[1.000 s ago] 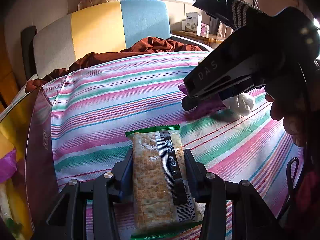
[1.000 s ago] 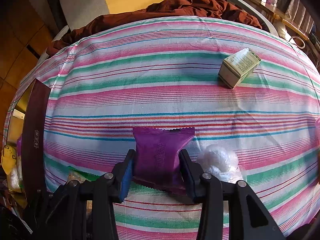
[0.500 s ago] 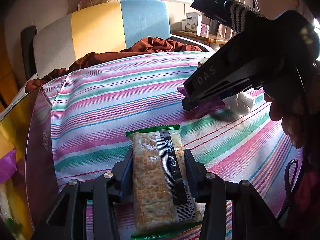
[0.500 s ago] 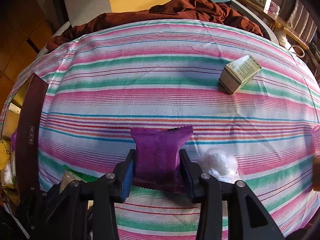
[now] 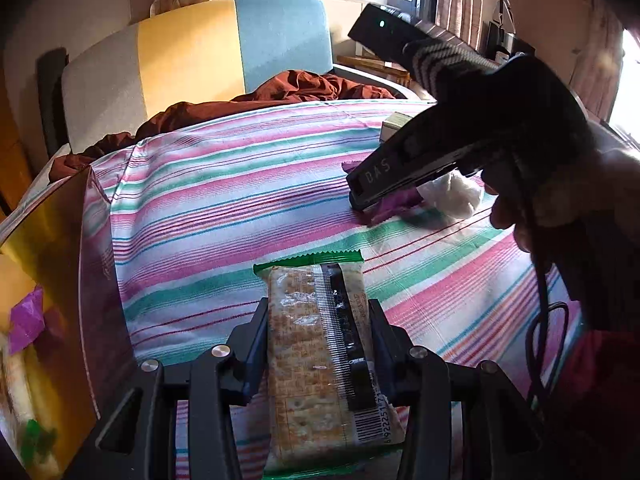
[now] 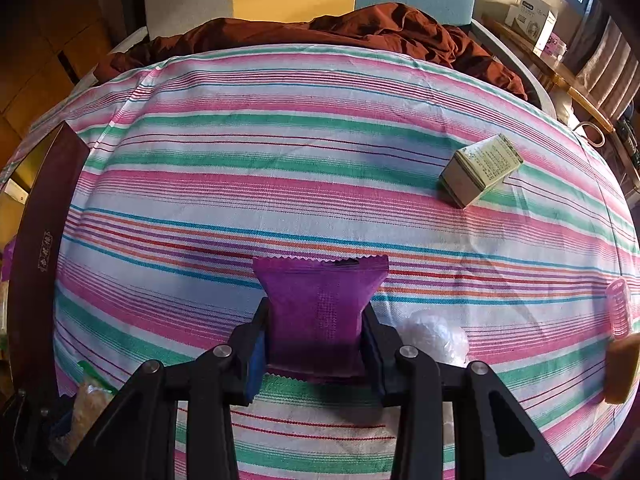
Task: Organize objects
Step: 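Carry the cracker pack into the gold tray and open the left gripper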
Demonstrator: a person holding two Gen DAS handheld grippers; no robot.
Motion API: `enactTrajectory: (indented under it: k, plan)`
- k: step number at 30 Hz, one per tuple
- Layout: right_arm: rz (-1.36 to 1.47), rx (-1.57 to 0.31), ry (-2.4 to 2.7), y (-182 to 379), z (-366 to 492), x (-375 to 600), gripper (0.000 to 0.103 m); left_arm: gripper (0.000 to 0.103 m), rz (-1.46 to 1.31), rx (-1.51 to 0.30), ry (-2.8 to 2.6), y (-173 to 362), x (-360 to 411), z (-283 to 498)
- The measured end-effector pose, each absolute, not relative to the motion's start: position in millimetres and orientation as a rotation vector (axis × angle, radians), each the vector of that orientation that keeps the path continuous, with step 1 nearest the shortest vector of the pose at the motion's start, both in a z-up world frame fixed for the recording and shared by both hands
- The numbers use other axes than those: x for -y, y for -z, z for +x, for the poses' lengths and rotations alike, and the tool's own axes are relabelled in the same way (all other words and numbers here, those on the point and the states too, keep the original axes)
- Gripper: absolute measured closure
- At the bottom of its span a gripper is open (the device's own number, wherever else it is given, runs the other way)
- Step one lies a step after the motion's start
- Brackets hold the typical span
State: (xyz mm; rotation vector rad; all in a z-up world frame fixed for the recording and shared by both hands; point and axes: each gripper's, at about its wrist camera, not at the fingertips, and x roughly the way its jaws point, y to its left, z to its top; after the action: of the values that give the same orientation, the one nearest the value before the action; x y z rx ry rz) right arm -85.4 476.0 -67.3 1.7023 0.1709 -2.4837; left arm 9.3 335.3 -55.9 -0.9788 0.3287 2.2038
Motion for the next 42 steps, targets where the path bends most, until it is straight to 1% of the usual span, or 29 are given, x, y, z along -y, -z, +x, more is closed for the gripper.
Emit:
enactTrajectory:
  k: [5, 12, 18, 22, 26, 31, 42]
  plan:
    - [1.699, -0.191, 2.49, 68, -82, -476, 0.063, 0.058, -0.952, -0.27, -2.21, 32, -312, 16]
    - [1.696, -0.208, 2.496, 66, -89, -477, 0.063, 0.057, -0.964, -0.105, -2.291, -3, -259, -3]
    - [1.696, -0.214, 2.499, 66, -87, -476, 0.063, 0.057, -1.055, -0.026, -2.424, -6, -203, -34]
    - [1.696, -0.221, 2.501, 69, -90, -477, 0.063, 0.057, -1.14, -0.03, -2.511, 5, -171, -49]
    - [1.694, -0.232, 2.505, 67, -86, -475, 0.063, 0.057, -1.195, -0.081, -2.567, 18, -155, -55]
    - [1.694, -0.236, 2.507, 69, -89, -475, 0.063, 0.057, -1.235, -0.09, -2.568, 29, -150, -57]
    - [1.695, -0.244, 2.514, 68, -88, -475, 0.063, 0.056, -1.248, -0.125, -2.559, 37, -155, -58]
